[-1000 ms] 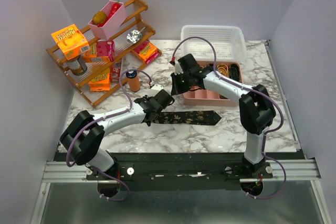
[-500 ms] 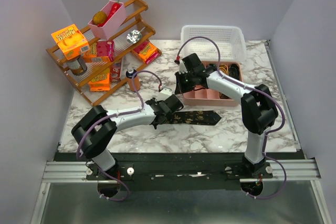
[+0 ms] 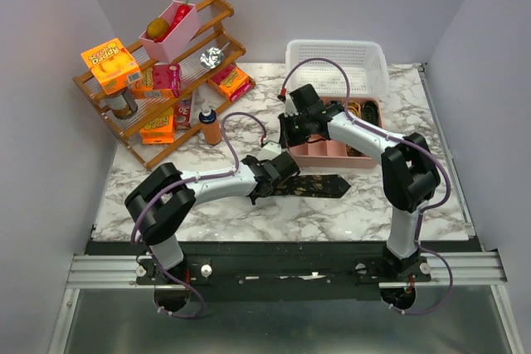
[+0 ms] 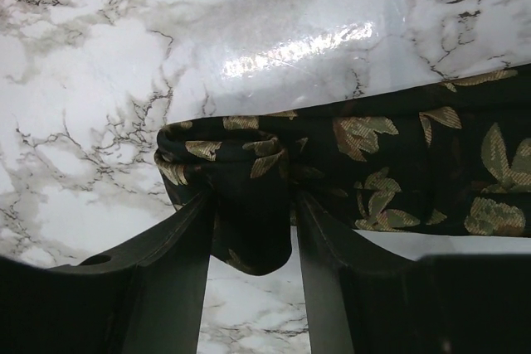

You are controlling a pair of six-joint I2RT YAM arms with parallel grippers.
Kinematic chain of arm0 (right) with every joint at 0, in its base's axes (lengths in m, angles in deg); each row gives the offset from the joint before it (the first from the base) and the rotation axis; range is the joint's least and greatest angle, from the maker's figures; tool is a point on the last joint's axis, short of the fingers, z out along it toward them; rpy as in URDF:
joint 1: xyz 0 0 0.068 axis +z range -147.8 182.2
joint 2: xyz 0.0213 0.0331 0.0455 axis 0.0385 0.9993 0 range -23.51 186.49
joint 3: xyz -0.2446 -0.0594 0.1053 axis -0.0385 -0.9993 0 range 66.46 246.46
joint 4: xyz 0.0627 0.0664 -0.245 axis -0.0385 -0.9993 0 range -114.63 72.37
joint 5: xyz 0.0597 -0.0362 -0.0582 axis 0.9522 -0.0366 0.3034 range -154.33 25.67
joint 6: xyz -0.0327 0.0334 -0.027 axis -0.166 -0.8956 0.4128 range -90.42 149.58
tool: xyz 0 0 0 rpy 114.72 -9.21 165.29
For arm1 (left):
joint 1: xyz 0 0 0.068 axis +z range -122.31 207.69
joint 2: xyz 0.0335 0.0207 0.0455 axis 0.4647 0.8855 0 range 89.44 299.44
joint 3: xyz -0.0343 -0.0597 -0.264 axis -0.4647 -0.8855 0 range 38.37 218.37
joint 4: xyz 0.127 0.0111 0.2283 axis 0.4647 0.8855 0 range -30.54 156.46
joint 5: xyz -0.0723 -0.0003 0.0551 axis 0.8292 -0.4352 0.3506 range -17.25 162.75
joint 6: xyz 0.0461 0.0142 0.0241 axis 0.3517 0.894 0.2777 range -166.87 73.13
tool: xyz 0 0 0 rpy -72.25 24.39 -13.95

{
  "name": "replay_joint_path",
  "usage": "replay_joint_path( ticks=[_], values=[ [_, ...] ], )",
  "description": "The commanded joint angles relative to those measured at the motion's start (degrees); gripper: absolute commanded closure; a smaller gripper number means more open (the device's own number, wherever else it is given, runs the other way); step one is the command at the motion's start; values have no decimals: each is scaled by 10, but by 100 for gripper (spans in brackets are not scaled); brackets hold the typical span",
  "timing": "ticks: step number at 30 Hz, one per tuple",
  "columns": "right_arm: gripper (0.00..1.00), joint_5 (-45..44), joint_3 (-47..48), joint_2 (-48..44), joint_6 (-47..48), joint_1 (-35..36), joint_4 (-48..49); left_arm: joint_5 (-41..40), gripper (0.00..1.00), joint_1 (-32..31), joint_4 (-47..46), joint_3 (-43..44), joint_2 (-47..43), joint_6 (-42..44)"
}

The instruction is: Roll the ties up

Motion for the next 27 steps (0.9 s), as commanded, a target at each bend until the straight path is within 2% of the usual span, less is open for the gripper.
replay_joint_path(
  ticks=[1, 6, 10, 15, 20, 26, 27],
  values=[
    [99, 2, -9, -16, 10, -2, 7, 26, 47, -5, -5, 16, -7, -16],
    [99, 6, -8, -14, 11, -2, 8, 47, 46, -5, -34, 9, -37, -19],
    [99, 17, -8, -10, 13, -2, 9, 92, 44, -3, -77, -8, -79, -16],
    [99, 31, -12, -20, 21, -2, 9, 107, 43, 17, -81, -14, -98, -19],
    [99, 66, -22, -31, 21, -3, 22, 121, 39, 72, -91, -36, -158, -9],
    [99, 101, -22, -29, 18, 19, 35, 235, 35, 176, -140, -107, -247, -9],
    [99, 105, -20, -28, 18, 28, 37, 246, 31, 201, -149, -123, -257, -11]
  ],
)
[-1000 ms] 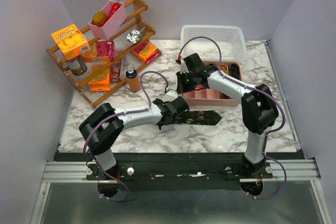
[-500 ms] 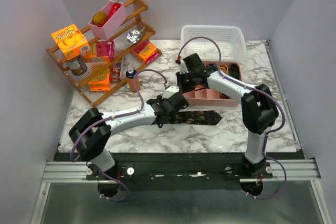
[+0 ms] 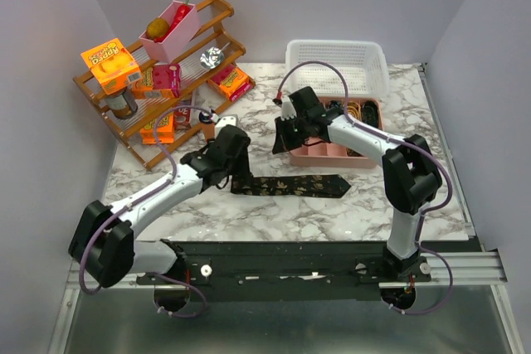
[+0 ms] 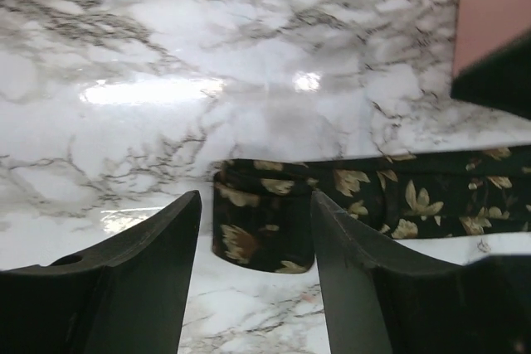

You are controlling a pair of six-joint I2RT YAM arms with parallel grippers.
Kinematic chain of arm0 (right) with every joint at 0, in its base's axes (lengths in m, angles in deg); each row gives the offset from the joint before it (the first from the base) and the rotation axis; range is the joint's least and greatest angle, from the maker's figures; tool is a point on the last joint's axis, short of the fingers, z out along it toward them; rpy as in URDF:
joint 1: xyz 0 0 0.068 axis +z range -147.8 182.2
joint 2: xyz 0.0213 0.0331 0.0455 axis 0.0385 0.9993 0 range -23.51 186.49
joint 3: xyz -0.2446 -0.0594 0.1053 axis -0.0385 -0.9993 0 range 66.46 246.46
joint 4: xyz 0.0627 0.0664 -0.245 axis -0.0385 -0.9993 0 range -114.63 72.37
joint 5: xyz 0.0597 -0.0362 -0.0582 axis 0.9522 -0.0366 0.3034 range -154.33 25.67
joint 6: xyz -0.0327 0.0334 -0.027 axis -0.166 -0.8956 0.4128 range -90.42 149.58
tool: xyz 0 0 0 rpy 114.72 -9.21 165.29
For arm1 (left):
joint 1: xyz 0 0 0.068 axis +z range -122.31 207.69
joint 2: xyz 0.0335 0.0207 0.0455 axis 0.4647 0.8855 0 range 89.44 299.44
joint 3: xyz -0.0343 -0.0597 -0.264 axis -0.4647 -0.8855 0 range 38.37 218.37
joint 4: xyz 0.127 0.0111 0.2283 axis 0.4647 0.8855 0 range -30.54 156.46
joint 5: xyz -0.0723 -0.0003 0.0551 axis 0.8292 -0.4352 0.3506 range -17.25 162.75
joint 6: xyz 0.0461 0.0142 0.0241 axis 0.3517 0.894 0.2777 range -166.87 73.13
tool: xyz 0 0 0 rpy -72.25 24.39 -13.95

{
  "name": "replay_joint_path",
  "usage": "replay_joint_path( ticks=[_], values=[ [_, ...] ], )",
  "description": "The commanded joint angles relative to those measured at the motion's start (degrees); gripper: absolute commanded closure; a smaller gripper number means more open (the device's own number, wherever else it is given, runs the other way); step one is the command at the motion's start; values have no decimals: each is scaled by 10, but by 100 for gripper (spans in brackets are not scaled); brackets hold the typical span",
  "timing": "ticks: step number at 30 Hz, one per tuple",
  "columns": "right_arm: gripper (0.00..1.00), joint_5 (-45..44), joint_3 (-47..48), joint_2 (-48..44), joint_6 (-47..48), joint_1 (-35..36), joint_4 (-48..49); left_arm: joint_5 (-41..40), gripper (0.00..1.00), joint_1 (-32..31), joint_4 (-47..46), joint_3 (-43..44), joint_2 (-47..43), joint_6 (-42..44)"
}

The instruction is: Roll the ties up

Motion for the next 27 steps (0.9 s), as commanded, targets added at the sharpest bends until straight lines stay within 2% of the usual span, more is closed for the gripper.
replay_joint_path(
  ticks=[1, 7, 8, 15, 19, 27],
  values=[
    [99, 44, 6, -16, 5, 29, 20, 104, 31, 68, -47, -53, -52, -7],
    [99, 67, 36, 10, 8, 73, 20, 202, 28, 157, -90, -108, -84, -22],
    [99, 73, 45, 15, 8, 78, 20, 244, 28, 167, -99, -116, -89, -25],
    [99, 91, 64, 45, 26, 117, 12, 368, 25, 251, -178, -169, -80, -43],
    [99, 88, 70, 66, 31, 125, 4, 406, 24, 277, -212, -196, -68, -53],
    [99, 37, 63, 94, 42, 125, -5, 417, 24, 288, -230, -211, -49, -46]
  ],
)
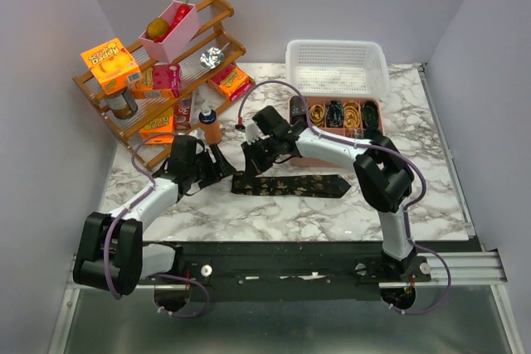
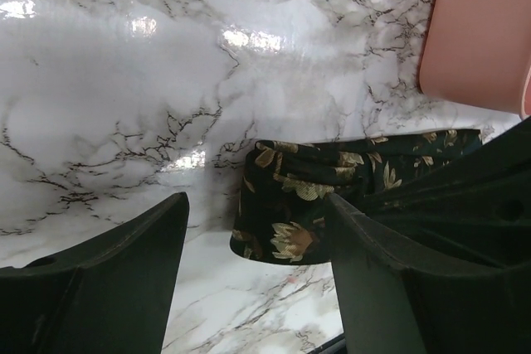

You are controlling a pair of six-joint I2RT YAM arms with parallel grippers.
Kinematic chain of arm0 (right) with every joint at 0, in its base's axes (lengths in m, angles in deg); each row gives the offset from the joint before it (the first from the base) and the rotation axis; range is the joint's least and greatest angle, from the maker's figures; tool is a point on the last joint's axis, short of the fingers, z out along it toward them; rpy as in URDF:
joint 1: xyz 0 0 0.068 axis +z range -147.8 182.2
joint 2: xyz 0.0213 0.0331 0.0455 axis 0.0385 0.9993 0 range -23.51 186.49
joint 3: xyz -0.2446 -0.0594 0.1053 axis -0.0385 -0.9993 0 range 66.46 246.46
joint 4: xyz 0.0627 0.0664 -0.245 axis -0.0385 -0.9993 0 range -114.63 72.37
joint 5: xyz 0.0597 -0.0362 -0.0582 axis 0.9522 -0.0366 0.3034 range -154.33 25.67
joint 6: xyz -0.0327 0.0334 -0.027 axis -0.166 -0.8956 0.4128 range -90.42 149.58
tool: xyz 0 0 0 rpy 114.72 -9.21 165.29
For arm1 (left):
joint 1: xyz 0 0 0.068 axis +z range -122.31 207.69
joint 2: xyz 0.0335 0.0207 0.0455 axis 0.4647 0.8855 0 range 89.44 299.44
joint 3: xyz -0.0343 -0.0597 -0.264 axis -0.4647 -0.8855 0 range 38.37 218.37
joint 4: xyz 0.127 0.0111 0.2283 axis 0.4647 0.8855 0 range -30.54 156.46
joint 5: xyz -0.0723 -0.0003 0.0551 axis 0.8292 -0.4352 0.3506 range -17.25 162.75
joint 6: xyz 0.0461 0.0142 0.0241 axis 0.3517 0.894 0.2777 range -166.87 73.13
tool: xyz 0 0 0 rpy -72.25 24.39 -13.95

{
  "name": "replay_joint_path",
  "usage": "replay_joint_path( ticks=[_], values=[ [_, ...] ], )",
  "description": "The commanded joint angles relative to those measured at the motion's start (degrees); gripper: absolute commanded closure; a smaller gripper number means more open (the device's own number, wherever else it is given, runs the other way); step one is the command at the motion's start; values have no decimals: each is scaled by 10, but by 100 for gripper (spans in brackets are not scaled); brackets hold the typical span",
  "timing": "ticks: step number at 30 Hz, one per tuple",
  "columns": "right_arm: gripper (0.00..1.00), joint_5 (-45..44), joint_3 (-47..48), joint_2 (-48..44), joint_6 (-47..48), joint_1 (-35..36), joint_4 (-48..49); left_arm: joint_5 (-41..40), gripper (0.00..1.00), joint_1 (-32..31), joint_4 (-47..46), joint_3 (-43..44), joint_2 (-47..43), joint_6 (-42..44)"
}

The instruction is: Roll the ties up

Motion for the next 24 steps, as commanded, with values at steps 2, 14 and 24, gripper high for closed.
replay_joint_path(
  ticks=[2, 14, 24],
  values=[
    [99, -47, 0, 15, 21, 3, -13, 35, 24, 4, -35, -14, 10, 4],
    [99, -87, -45, 12, 23, 3, -8, 109, 24, 4, -200, -81, 53, -31],
    [99, -96, -37, 12, 21, 3, -8, 133, 24, 5, -320, -110, 93, -40]
  ],
)
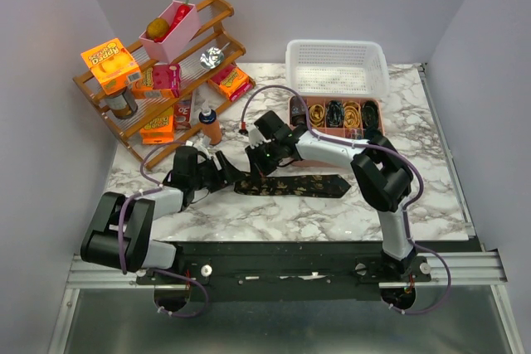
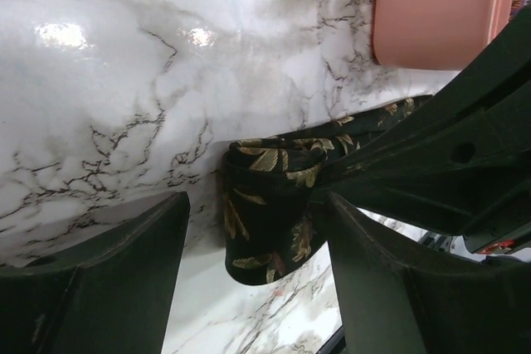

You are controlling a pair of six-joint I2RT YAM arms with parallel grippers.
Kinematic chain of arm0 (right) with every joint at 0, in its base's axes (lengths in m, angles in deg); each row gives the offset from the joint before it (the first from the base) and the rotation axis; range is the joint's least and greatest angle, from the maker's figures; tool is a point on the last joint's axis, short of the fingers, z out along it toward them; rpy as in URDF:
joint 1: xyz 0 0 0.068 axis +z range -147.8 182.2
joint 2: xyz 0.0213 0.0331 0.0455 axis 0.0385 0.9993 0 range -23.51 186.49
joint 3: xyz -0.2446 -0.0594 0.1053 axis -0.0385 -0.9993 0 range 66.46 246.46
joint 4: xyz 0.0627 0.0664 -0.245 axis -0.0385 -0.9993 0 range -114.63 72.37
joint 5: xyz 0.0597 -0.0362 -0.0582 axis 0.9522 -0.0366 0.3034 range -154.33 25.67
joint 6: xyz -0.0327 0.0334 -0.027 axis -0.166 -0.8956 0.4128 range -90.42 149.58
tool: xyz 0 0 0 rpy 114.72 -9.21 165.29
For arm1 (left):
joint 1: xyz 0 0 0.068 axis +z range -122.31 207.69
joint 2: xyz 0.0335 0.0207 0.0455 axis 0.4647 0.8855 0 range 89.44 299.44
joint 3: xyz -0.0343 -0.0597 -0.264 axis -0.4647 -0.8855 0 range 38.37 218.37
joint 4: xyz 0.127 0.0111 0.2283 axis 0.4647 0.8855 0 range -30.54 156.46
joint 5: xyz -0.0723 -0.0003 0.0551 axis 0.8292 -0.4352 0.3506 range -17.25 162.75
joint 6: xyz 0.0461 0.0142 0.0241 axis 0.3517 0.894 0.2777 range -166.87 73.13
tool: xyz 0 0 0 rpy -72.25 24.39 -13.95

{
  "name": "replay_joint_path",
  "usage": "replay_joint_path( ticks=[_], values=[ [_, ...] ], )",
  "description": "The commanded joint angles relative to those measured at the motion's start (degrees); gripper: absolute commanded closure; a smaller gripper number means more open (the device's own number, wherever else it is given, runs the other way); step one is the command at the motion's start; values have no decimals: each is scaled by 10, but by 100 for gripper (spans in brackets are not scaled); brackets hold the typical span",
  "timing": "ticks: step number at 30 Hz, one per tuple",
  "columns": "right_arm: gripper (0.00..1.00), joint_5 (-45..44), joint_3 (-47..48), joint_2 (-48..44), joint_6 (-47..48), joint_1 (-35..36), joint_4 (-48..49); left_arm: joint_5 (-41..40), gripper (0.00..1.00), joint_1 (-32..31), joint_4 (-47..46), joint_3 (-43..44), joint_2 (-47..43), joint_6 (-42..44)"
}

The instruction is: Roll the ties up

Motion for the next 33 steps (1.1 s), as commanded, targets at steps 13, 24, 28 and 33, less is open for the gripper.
replay_joint_path(
  ticks=[13, 24, 28, 33],
  values=[
    [99, -111, 48, -67, 0, 1, -19, -119, 38, 2, 183, 20, -140, 57],
    [99, -88, 91, 10, -8, -1, -17, -191, 100, -121, 246, 13, -175, 59],
    [99, -96, 84, 27, -18, -1, -9, -225, 100, -178, 237, 12, -145, 63],
    [99, -91, 86, 40, -22, -1, -8, -236, 100, -199, 220, 21, -100, 72]
  ],
)
